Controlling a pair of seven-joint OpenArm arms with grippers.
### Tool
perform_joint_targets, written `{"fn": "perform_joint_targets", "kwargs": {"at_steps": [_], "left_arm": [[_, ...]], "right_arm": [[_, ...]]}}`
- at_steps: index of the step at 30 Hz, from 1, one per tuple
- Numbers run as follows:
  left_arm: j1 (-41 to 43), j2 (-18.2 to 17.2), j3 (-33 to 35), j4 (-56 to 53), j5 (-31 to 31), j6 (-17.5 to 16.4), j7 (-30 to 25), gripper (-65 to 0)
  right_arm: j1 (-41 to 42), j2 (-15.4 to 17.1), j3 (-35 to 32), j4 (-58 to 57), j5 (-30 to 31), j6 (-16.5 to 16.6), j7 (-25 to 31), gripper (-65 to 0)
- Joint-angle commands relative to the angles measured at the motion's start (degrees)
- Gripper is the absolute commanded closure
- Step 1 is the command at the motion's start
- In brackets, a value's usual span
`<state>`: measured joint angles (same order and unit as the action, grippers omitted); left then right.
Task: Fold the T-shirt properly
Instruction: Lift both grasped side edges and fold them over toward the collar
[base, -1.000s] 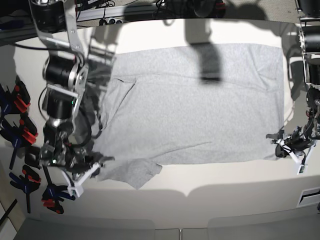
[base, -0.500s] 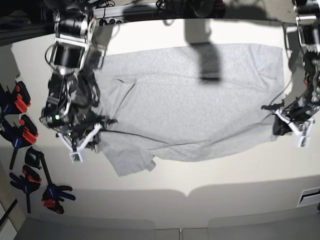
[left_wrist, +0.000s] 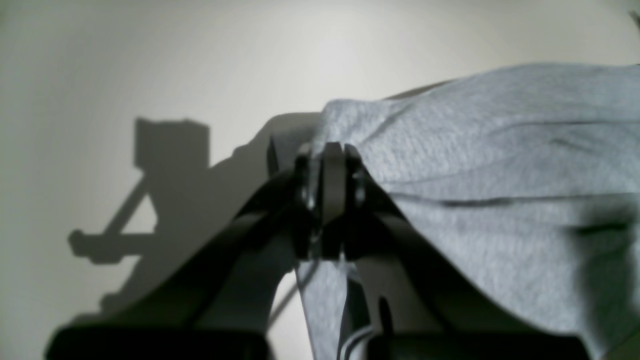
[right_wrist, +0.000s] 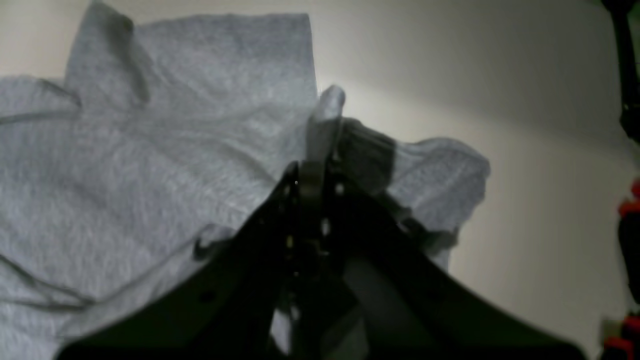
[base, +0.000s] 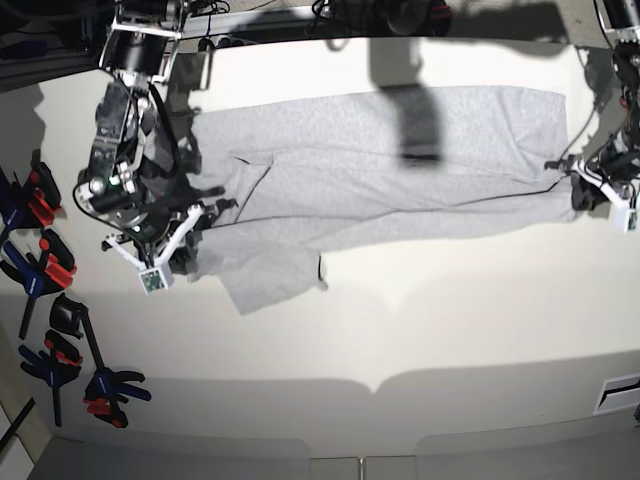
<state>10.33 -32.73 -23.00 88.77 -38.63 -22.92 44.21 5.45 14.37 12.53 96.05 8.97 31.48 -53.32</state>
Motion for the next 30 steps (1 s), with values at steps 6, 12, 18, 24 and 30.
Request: {"fn": "perform_joint_targets", "kwargs": {"at_steps": [6,12,18,24,30], "left_arm": [[0.96,-1.25,-0.68,1.11,-0.42,-0.26,0.61,0.0],[0.94,-1.29,-0.68,1.11,0.02,-0.26,2.49,0.0],[0.92,-1.29,-0.68,1.11,1.09,-0.24,2.05,0.0],[0.94,-1.29,-0.68,1.11,1.11,-0.26,2.56,0.0],[0.94,-1.29,-0.68,1.11,1.07,-0.24,2.8,0.0]], "right_arm": [[-1.36,0.7,0.28,2.58,-0.2,-0.48,1.09,0.0],[-1.84,0.72,0.28,2.58,-5.09,-5.25,0.11,0.0],[-1.84,0.7,0.26,2.58,-9.22,-10.56,-0.92,0.0],[-1.84,0.52,0.26,2.58,-8.59,-10.54,-2.67,0.0],[-1.84,0.5,0.26,2.58,-6.23,-10.54,-6.03,-24.3]]}}
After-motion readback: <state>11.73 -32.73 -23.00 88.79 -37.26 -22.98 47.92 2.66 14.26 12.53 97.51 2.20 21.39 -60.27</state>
